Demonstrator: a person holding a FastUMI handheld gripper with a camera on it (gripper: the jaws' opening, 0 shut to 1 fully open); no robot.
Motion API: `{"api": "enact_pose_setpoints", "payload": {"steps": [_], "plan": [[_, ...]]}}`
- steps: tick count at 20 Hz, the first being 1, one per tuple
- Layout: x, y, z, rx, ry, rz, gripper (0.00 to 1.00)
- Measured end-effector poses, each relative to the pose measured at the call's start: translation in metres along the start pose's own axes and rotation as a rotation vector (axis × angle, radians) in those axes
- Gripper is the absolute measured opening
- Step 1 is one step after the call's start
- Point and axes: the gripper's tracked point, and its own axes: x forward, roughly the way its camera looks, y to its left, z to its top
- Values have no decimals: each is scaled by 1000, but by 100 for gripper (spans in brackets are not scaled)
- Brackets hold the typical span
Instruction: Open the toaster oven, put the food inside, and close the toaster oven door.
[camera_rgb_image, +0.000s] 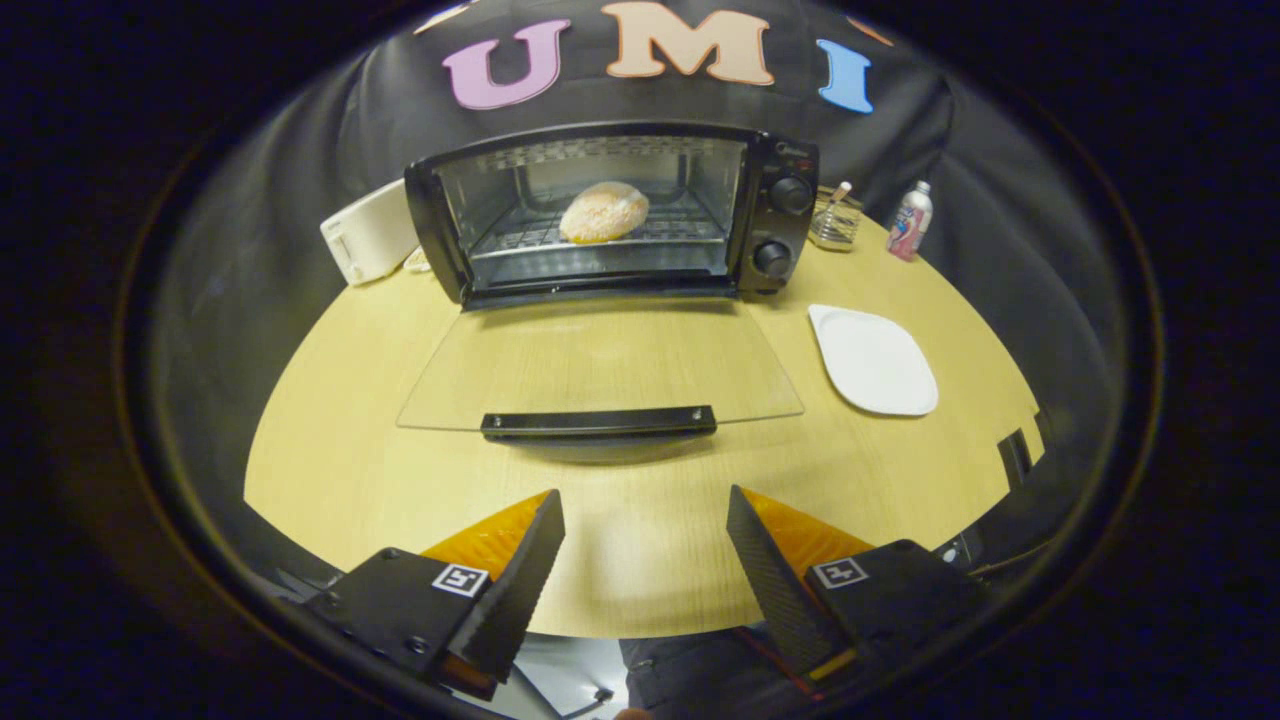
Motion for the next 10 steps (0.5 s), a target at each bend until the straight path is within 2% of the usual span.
{"api": "enact_pose_setpoints", "payload": {"steps": [10], "plan": [[38, 25, 8, -3, 39, 39, 100]]}}
